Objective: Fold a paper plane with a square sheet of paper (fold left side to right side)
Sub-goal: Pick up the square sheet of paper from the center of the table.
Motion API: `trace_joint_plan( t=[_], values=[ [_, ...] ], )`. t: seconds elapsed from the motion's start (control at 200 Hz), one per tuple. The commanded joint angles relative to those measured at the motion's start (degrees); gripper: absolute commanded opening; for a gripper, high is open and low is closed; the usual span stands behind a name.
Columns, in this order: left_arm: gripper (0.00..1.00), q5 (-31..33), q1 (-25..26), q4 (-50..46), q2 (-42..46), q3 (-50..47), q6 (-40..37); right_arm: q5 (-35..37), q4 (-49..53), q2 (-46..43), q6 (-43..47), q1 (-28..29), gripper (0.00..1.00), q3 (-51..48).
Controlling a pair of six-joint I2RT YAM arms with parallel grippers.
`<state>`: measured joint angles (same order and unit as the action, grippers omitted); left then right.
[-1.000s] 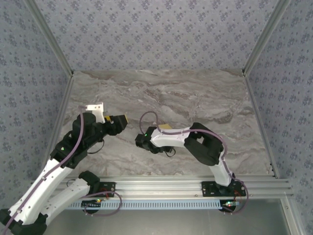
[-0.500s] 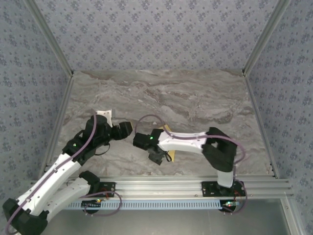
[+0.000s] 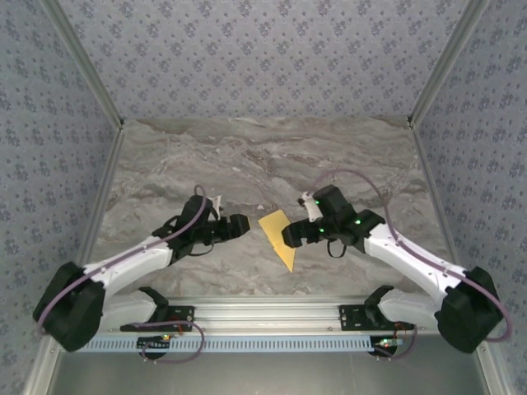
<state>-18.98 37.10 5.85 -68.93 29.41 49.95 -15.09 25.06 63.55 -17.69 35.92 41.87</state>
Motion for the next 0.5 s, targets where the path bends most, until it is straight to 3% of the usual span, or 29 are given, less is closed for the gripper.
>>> trace_joint_plan(
  t=[0.0, 0.29, 0.495],
  values=[
    [0.66, -2.96, 1.69, 9.32, -6.45, 3.43, 1.11, -10.96, -7.94, -3.79, -4.88, -4.92, 0.96, -4.50],
    [0.65, -2.34, 3.79, 16.03, -23.36, 10.26, 2.87, -16.89, -9.12, -10.40, -6.60, -12.21, 1.00, -11.27],
    [0.58, -2.63, 3.96, 16.31, -28.85, 12.68, 3.22, -20.56, -9.52, -10.99, -6.36, -15.36, 1.00, -13.05]
  ],
)
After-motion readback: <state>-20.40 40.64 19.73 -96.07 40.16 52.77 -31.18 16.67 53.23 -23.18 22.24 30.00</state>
